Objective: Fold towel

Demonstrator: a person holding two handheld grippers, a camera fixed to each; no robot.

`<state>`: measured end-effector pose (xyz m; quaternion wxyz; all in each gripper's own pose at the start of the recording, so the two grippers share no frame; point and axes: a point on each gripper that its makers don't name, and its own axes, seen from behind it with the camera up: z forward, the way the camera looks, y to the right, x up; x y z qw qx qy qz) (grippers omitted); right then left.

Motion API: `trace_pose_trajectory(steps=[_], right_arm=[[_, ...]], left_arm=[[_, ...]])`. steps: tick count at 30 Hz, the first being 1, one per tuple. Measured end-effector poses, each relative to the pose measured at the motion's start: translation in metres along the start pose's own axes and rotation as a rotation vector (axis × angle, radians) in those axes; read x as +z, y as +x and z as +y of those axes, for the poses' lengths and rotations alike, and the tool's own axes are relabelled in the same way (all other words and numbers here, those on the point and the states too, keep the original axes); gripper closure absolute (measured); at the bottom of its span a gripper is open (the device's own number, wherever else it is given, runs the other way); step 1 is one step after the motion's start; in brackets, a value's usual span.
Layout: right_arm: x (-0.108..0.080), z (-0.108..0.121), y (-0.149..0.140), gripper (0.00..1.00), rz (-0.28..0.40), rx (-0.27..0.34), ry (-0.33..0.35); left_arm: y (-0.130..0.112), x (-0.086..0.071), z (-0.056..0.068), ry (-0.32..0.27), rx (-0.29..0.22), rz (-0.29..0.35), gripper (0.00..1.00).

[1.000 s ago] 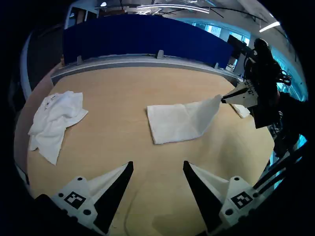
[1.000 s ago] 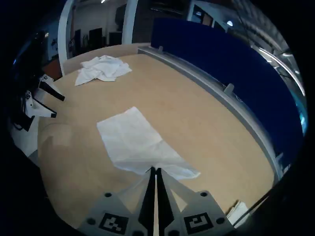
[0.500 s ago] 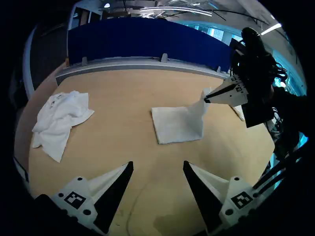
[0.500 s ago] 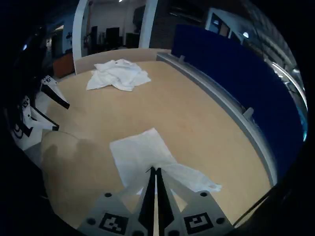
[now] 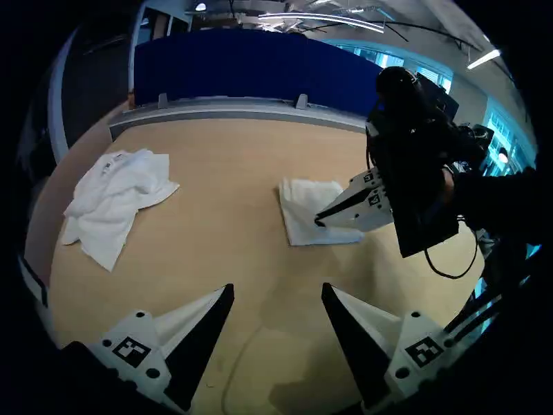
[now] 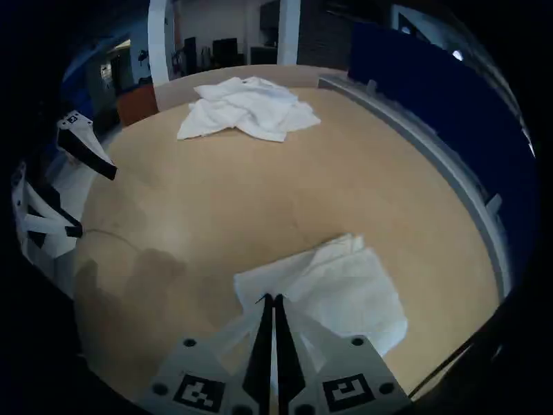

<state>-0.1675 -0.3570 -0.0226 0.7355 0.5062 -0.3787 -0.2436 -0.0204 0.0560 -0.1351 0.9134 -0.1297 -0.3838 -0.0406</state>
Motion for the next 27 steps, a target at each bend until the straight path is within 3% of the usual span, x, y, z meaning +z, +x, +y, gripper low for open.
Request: trace_pose_trajectory(steps=[7, 11, 20, 27], right_arm=[[0.006, -0.002, -0.006, 0.97, -0.013, 0.019, 0.009], [0.004, -0.001, -0.008, 0.92, -0.014, 0.017, 0.008], [-0.003, 0.0, -0.009, 0.37, 0.0, -0.003, -0.002], [-0.01, 0.002, -0.004, 0.09, 0.032, -0.009, -0.019]], left_arm=[[0.0, 0.0, 0.001, -0.005, -0.004, 0.002, 0.06], [0.001, 0.001, 0.002, -0.008, -0.003, 0.001, 0.06], [0.0, 0.004, 0.002, -0.008, -0.002, -0.001, 0.06], [-0.001, 0.005, 0.005, -0.009, 0.001, -0.005, 0.06]])
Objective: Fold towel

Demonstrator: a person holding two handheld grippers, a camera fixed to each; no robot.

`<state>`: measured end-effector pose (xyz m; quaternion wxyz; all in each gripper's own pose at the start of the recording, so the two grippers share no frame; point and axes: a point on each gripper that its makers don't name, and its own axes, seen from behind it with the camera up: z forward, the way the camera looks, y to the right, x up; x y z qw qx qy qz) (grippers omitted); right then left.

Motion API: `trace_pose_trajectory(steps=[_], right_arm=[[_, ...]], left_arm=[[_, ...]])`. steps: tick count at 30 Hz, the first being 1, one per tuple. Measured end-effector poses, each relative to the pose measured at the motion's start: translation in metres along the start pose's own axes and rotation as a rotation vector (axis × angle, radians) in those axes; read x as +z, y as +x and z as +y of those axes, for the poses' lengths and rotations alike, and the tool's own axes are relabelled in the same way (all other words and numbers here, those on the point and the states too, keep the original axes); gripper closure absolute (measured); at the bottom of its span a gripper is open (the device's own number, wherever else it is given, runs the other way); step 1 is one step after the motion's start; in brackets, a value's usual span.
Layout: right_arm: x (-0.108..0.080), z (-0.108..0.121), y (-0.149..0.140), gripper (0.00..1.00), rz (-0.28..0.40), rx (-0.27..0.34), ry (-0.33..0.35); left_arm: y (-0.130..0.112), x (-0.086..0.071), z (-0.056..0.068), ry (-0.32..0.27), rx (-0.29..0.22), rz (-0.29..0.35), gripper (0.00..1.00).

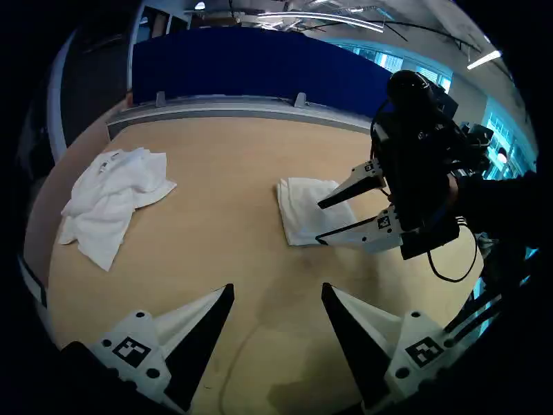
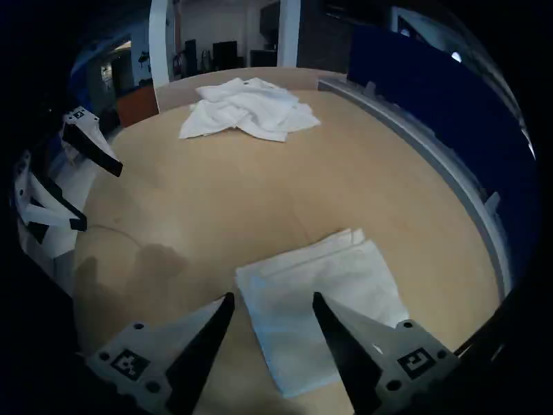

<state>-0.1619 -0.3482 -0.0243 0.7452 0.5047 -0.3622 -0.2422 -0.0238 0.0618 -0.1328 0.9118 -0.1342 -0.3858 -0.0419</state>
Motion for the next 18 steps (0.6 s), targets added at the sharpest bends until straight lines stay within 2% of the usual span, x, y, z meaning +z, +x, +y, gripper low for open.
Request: trace_pose_trajectory(steps=[9, 18], right_arm=[[-0.013, 0.008, -0.003, 0.07, 0.014, 0.014, -0.041], [-0.032, 0.015, -0.038, 0.08, -0.017, 0.088, -0.103]], left_arm=[[0.001, 0.001, 0.003, -0.001, 0.003, 0.0, 0.06], [0.001, -0.001, 0.003, 0.003, 0.007, 0.0, 0.06]])
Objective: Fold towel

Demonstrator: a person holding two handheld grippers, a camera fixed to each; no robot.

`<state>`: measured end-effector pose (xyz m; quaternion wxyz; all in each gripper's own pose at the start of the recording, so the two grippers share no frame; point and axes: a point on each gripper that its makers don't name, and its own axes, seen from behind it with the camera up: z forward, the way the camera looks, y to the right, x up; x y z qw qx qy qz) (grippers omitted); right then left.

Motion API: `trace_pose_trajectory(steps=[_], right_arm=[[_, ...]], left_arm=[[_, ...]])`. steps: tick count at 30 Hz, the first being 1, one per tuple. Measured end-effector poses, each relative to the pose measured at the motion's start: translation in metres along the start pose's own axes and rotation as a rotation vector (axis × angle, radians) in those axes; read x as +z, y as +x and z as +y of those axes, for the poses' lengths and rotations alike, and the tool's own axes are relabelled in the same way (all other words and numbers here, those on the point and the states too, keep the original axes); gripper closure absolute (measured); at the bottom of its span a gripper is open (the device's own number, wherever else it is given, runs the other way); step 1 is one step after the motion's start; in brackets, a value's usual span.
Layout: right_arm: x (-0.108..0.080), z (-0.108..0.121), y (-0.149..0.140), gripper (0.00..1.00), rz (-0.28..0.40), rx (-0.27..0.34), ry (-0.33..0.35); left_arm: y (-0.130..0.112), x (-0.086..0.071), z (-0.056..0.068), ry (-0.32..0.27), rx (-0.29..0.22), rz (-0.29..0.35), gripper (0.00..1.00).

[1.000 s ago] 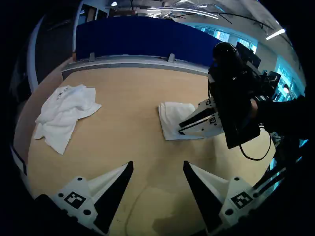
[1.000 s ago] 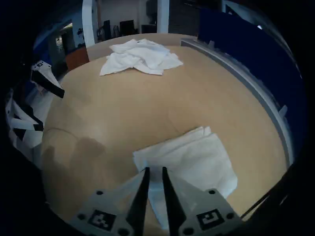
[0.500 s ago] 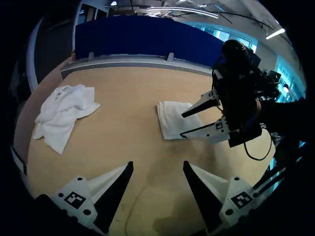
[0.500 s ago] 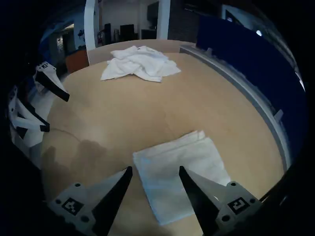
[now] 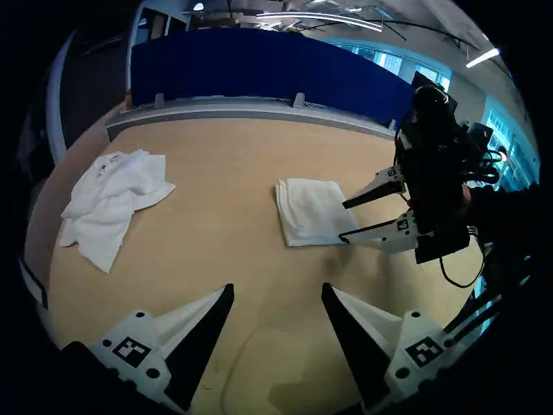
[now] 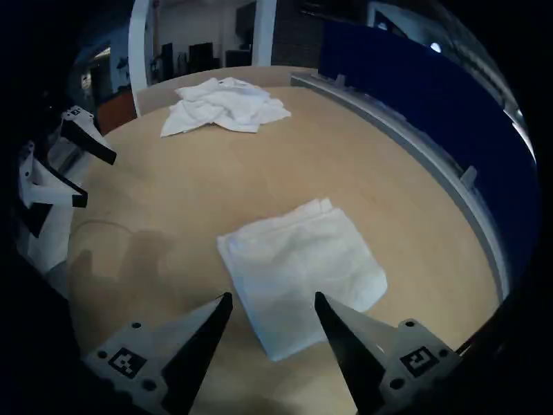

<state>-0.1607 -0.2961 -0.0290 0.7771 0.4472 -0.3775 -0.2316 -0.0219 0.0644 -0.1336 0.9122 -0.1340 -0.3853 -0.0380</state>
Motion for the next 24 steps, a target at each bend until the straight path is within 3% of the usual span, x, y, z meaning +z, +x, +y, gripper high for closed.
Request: trace_pose_trajectory(steps=[6, 14, 22, 24], right_arm=[[-0.01, 0.004, -0.029, 0.07, -0.029, 0.074, -0.039], [-0.01, 0.0, -0.048, 0.11, -0.054, 0.12, -0.042], [-0.002, -0.002, -0.056, 0.36, -0.069, 0.178, -0.035], [-0.001, 0.0, -0.056, 0.48, -0.065, 0.193, -0.038]], left_arm=[[-0.001, -0.001, -0.001, 0.002, 0.0, 0.0, 0.06], [-0.002, 0.0, -0.001, -0.001, 0.005, -0.002, 0.06], [-0.002, -0.001, -0.001, -0.002, 0.006, -0.001, 0.06], [-0.002, -0.002, -0.001, -0.003, 0.006, -0.001, 0.06]])
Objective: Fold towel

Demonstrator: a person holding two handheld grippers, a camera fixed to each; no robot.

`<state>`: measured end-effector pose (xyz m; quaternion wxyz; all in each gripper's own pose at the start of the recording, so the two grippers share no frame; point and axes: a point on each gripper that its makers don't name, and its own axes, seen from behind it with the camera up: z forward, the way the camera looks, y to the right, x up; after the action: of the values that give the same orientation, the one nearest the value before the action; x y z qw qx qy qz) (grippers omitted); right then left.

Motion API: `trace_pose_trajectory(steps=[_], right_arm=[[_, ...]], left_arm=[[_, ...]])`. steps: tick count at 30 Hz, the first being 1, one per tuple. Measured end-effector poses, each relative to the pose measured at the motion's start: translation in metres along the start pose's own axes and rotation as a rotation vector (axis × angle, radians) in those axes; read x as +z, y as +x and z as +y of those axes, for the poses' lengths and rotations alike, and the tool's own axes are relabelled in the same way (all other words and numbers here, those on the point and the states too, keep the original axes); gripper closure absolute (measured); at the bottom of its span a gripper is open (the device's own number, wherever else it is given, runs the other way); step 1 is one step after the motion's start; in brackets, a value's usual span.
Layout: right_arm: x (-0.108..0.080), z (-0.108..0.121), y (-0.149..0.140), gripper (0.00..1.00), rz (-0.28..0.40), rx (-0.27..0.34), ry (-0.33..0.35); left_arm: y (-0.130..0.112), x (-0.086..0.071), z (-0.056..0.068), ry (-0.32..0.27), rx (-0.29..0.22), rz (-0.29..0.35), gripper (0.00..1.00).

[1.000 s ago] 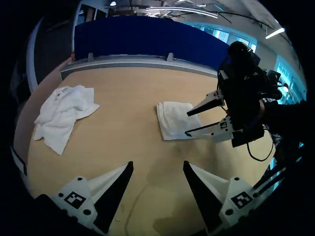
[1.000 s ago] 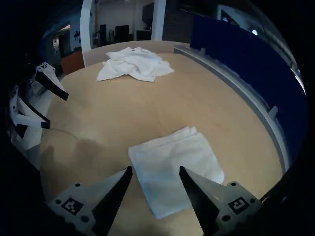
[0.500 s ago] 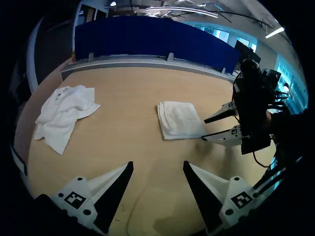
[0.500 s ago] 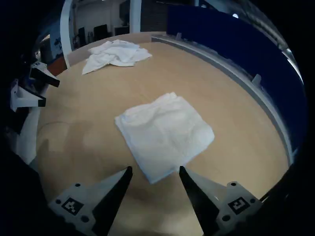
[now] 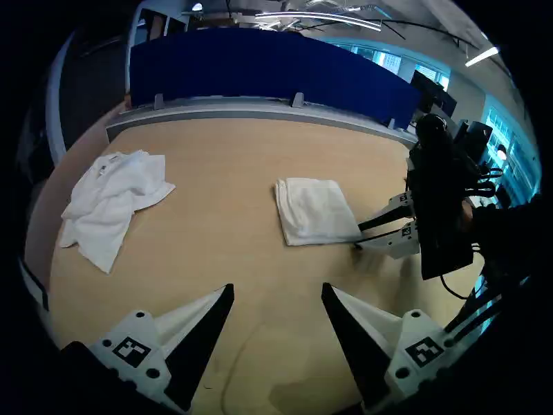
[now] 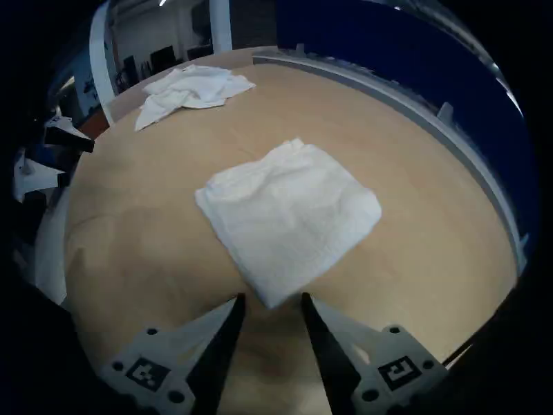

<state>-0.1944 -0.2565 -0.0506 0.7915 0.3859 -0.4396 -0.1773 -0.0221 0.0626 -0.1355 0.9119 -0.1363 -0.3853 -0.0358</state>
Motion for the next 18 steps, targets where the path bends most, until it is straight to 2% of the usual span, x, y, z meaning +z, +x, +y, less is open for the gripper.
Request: trace_pose_trajectory(steps=[3, 5, 8, 13, 18], right_arm=[[0.0005, 0.0034, 0.0013, 0.67, 0.007, 0.021, -0.008], [0.0009, 0.0046, 0.0009, 0.74, 0.008, 0.03, -0.01], [0.0005, 0.004, 0.0003, 0.77, 0.008, 0.033, -0.006], [-0.0008, 0.0043, 0.0015, 0.92, 0.013, 0.027, -0.013], [-0.0034, 0.0045, 0.0053, 0.94, 0.029, 0.022, -0.013]], left_arm=[[0.0005, 0.0004, -0.0004, -0.002, -0.001, 0.0, 0.06], [0.0009, 0.0007, -0.0004, -0.002, 0.0, -0.001, 0.06], [0.0012, 0.001, 0.0004, -0.005, 0.003, -0.001, 0.06], [0.0021, 0.0014, 0.0013, -0.008, 0.007, -0.002, 0.06], [0.0025, 0.0023, 0.0017, -0.01, 0.008, -0.003, 0.06]])
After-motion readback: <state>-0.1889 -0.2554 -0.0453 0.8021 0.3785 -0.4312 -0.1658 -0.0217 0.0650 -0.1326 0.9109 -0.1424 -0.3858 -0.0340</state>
